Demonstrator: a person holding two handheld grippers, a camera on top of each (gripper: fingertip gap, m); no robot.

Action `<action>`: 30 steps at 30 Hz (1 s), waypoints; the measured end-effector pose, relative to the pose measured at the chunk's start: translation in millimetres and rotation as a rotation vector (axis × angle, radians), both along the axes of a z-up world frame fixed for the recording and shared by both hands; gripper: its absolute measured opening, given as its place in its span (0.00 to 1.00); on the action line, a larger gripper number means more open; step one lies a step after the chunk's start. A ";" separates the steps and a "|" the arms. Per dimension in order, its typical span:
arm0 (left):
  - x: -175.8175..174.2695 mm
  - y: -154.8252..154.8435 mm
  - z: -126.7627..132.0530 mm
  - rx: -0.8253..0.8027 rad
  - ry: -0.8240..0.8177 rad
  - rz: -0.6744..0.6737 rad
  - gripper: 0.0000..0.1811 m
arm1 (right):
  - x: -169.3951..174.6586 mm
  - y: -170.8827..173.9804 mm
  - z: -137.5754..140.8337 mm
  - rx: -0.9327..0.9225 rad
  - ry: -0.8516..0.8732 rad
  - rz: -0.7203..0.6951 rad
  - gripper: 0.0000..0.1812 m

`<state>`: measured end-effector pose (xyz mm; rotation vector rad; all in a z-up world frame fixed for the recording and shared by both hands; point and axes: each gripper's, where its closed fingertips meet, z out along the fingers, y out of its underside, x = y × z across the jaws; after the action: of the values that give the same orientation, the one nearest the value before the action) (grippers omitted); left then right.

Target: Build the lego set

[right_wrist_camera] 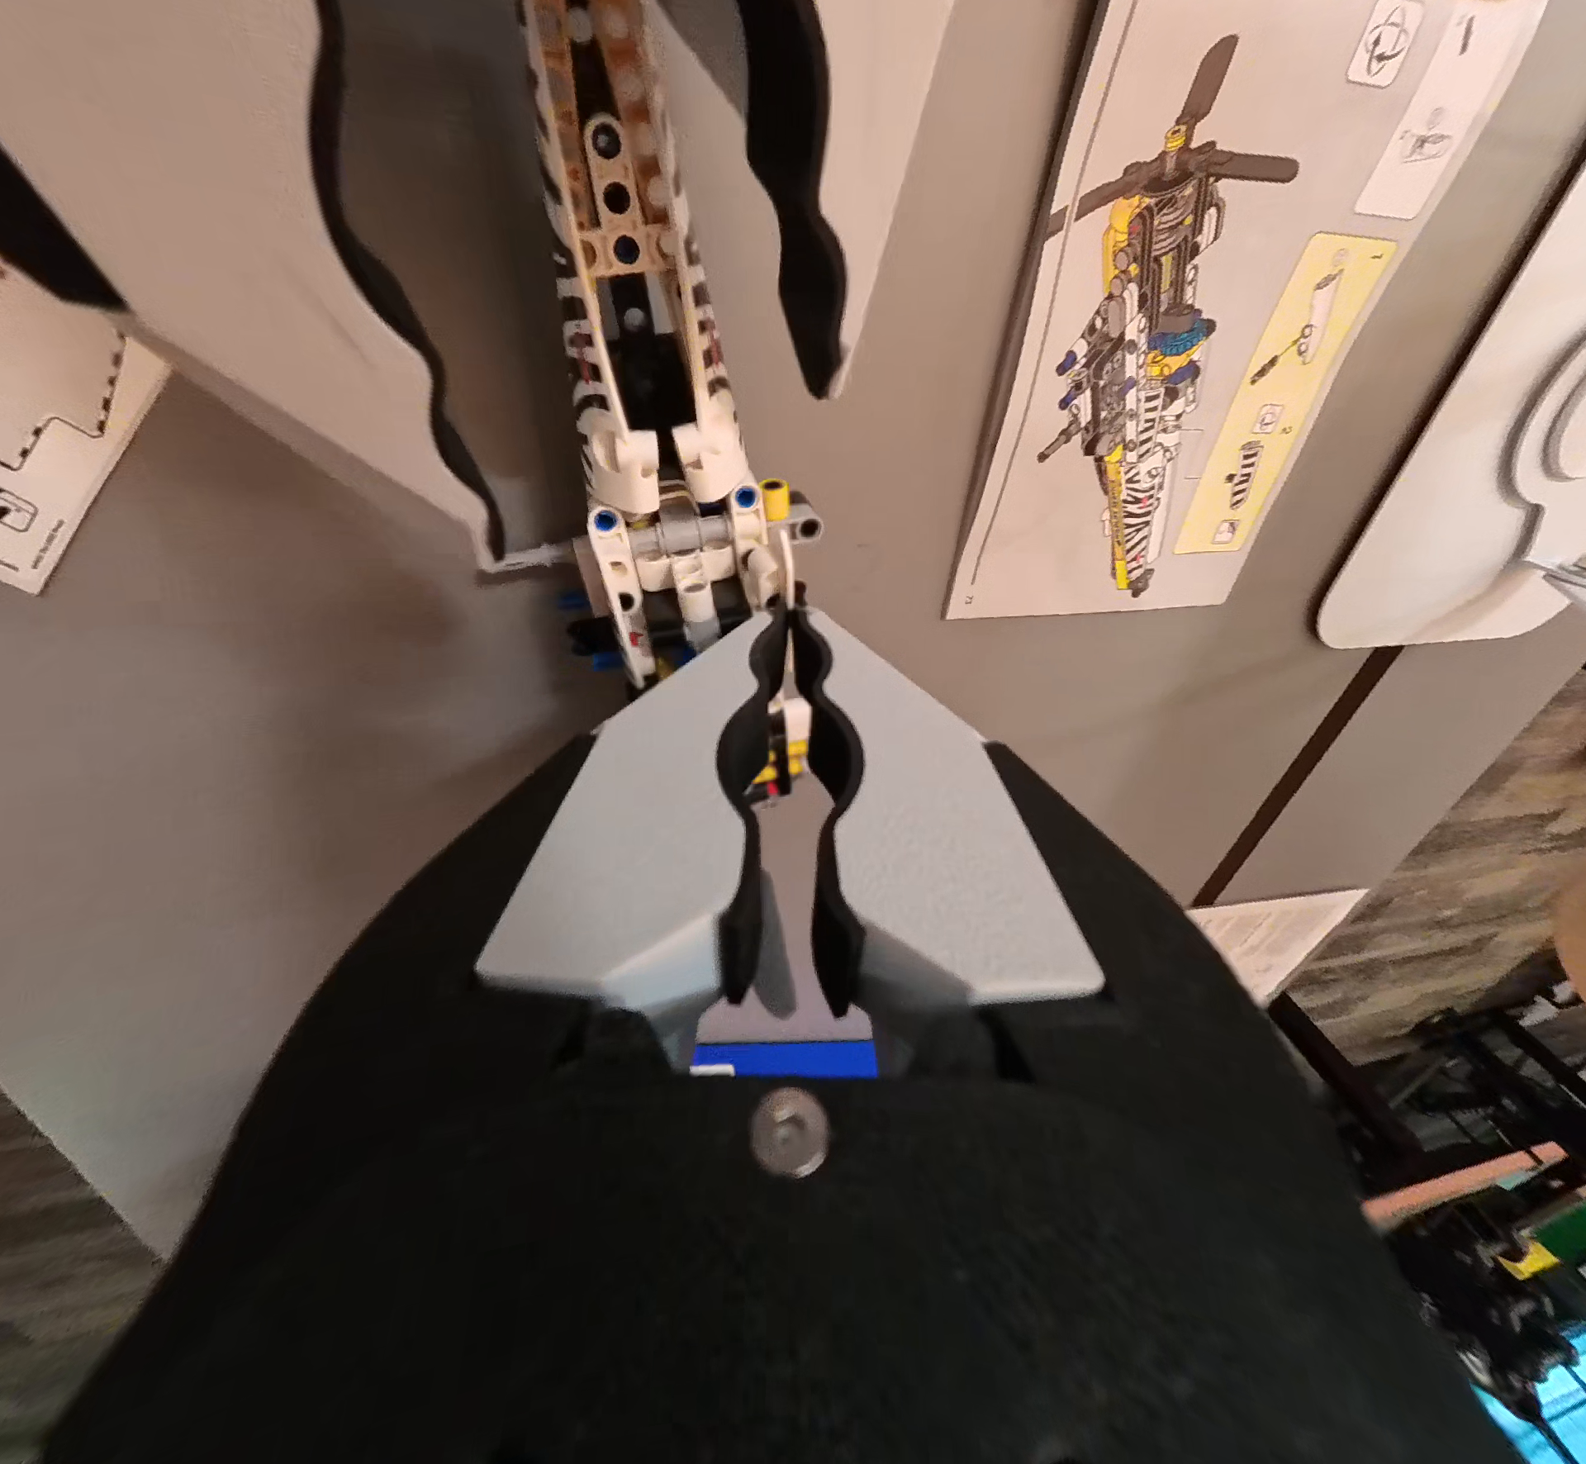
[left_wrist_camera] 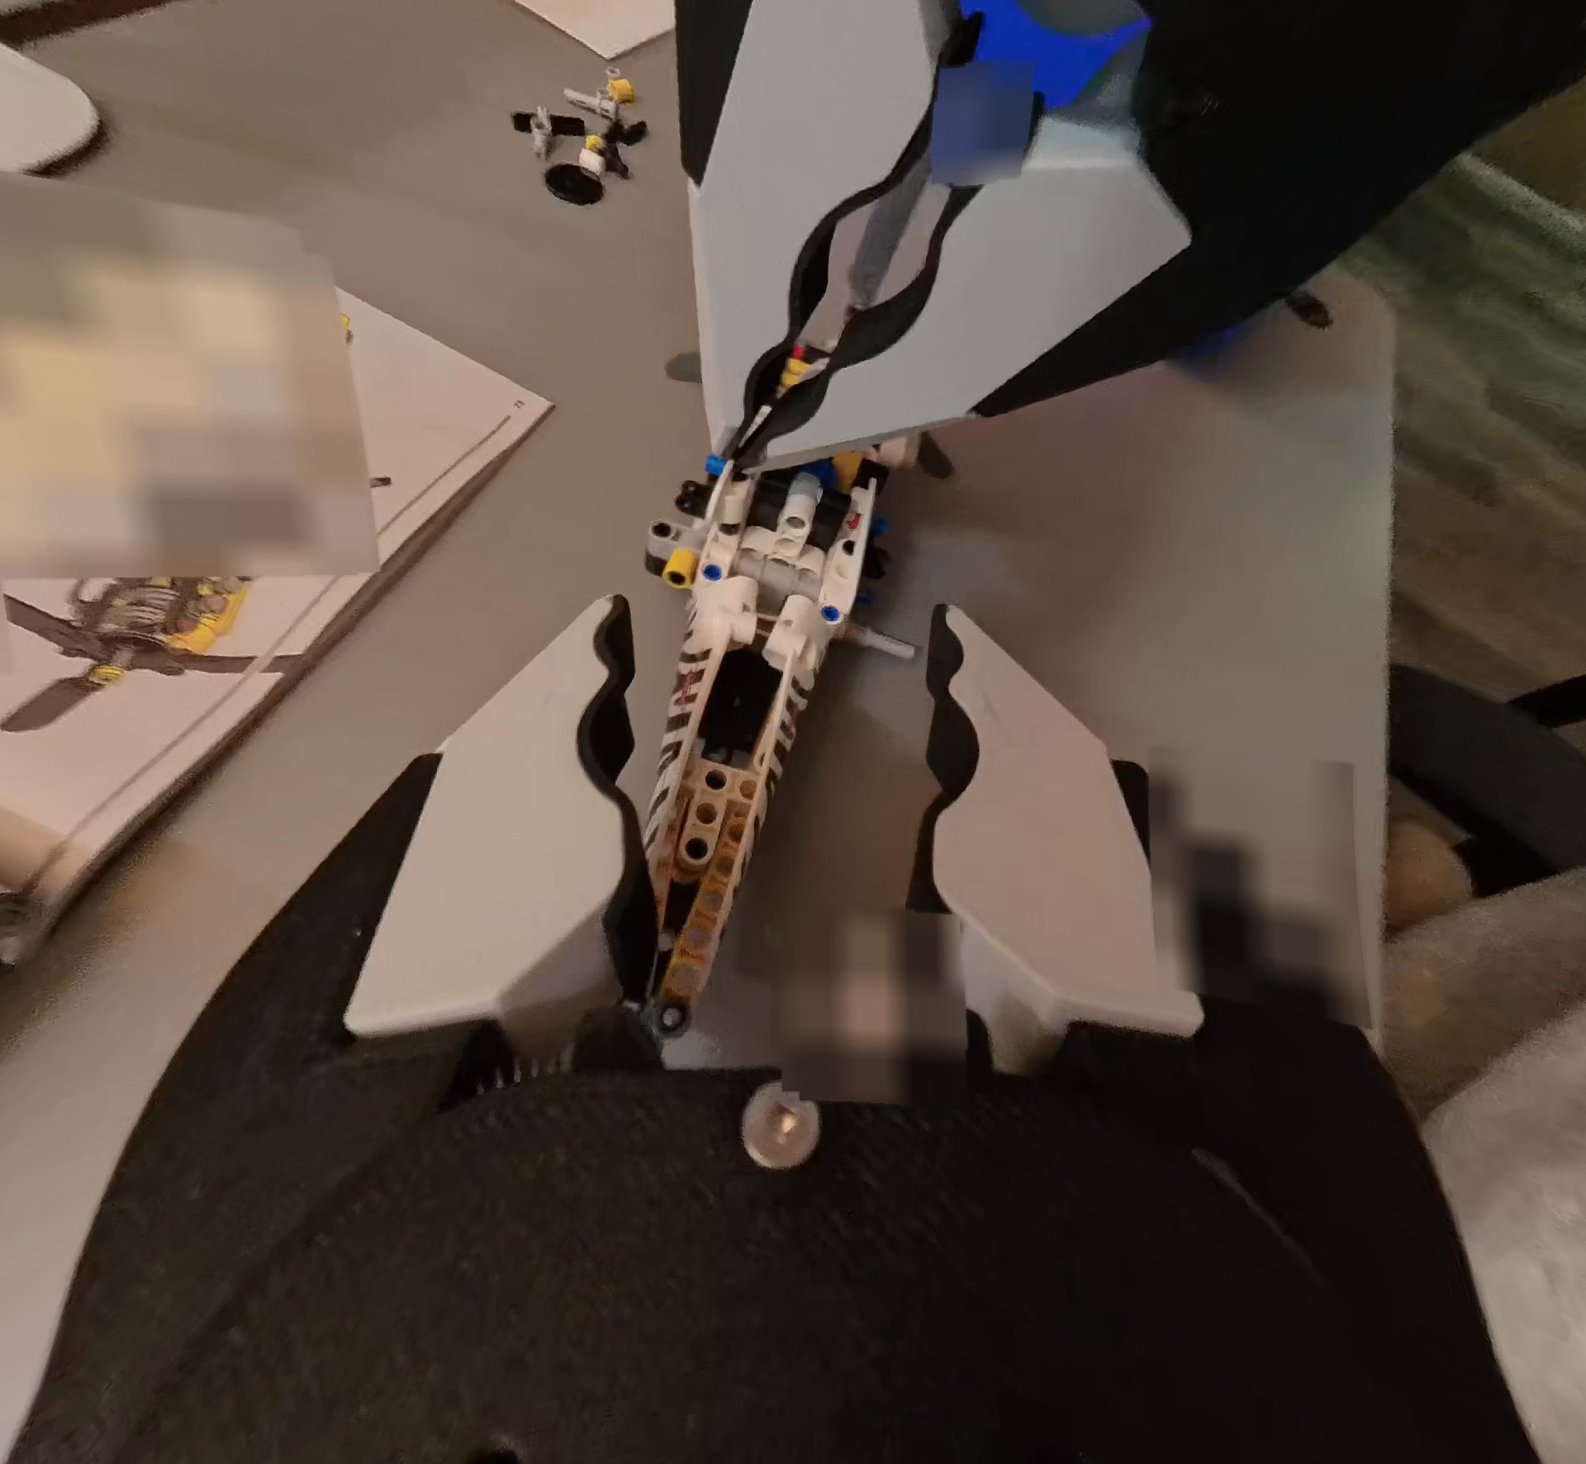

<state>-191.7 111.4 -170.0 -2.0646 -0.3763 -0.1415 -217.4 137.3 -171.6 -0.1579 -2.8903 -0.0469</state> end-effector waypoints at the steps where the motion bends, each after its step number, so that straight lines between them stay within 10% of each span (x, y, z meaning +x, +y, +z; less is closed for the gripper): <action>1: 2.2 0.0 -0.5 -0.006 -0.020 -0.008 0.37 | 0.9 -0.5 0.0 -0.008 -0.008 -0.002 0.00; 30: 6.3 -13.1 -19.9 -0.183 0.095 -0.050 0.24 | 16.6 -21.9 6.9 -0.160 -0.107 0.197 0.00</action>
<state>-185.3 98.4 -189.9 -2.2525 -0.2876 -0.0395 -200.8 115.3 -164.7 0.1050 -2.9995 0.2182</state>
